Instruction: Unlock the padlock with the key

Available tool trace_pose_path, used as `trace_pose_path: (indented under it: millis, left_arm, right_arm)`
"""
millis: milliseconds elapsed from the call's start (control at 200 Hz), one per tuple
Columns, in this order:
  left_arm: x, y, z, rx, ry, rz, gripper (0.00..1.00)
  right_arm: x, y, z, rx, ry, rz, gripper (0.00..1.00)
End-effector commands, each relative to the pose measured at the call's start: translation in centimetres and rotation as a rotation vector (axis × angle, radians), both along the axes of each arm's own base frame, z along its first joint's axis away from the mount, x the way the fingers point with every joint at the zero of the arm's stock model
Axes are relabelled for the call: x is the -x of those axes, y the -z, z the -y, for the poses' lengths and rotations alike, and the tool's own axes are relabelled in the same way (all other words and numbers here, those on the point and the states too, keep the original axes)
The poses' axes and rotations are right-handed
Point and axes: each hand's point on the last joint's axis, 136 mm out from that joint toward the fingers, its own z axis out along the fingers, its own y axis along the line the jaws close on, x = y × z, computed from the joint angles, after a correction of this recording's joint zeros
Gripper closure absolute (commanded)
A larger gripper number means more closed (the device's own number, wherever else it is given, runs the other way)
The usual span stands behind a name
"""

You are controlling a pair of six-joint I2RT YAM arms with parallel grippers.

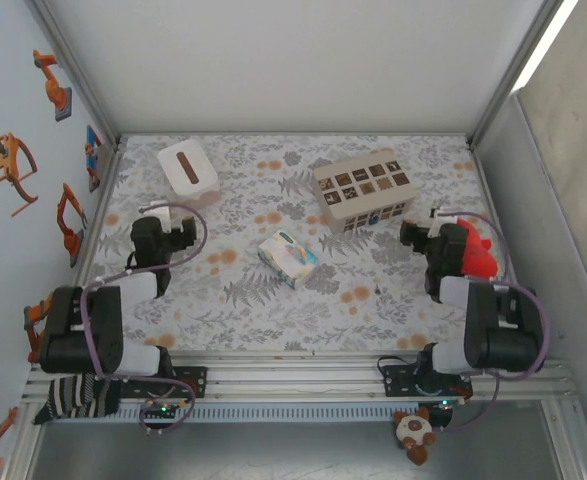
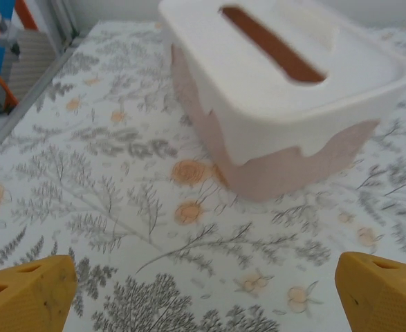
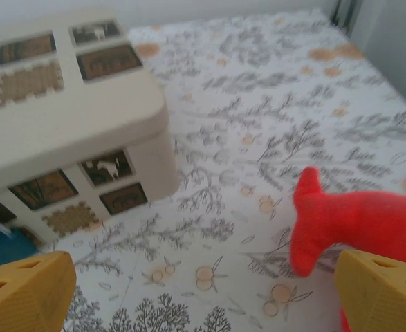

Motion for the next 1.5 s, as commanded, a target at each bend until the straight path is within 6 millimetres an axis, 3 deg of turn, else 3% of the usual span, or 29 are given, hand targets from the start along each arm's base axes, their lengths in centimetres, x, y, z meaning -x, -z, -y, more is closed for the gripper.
trace_pose_path:
  millis: [0,100,260,451,566,942,1037,1152,1272,1493]
  left_arm:
    - [-0.4,-5.6,0.9,-0.018,-0.027,-0.033,0.04]
    - [-0.8,-8.2,2.1,0.152,-0.057,-0.138,0.04]
    - [0.5,-11.2,6.6,0.251,0.078,-0.170,0.04]
    - [4.0,-12.3,11.5,0.340,0.181,-0.250,0.04]
    - [6.0,-12.1,16.4,0.384,0.278,-0.302,0.04]
    - [12.0,-8.3,35.5,0.351,0.583,-0.539,0.04]
    - [12.4,-7.0,38.9,0.338,0.613,-0.570,0.04]
    - [12.2,-4.5,41.8,0.332,0.629,-0.611,0.04]
    - [11.8,-1.7,42.8,0.307,0.610,-0.658,0.04]
    - [11.2,1.2,44.0,0.322,0.614,-0.735,0.04]
  right_arm:
    - [0.2,-4.9,0.4,-0.010,0.034,0.016,0.01]
    - [1.2,-7.6,-0.1,-0.054,0.027,-0.005,0.01]
    - [3.0,-11.3,-1.0,-0.169,0.024,-0.026,0.01]
    - [3.8,-11.8,-2.3,-0.304,0.020,-0.149,0.01]
    - [3.5,-11.5,-3.0,-0.381,0.013,-0.195,0.01]
    - [3.5,-9.9,-3.0,-0.438,0.052,-0.245,0.01]
    - [3.7,-9.9,-3.0,-0.422,0.048,-0.255,0.01]
    - [3.7,-10.0,-2.8,-0.386,0.045,-0.259,0.01]
    - [3.0,-10.4,-2.3,-0.336,0.042,-0.274,0.01]
    - [-1.5,-10.8,-1.7,-0.347,0.007,-0.295,0.01]
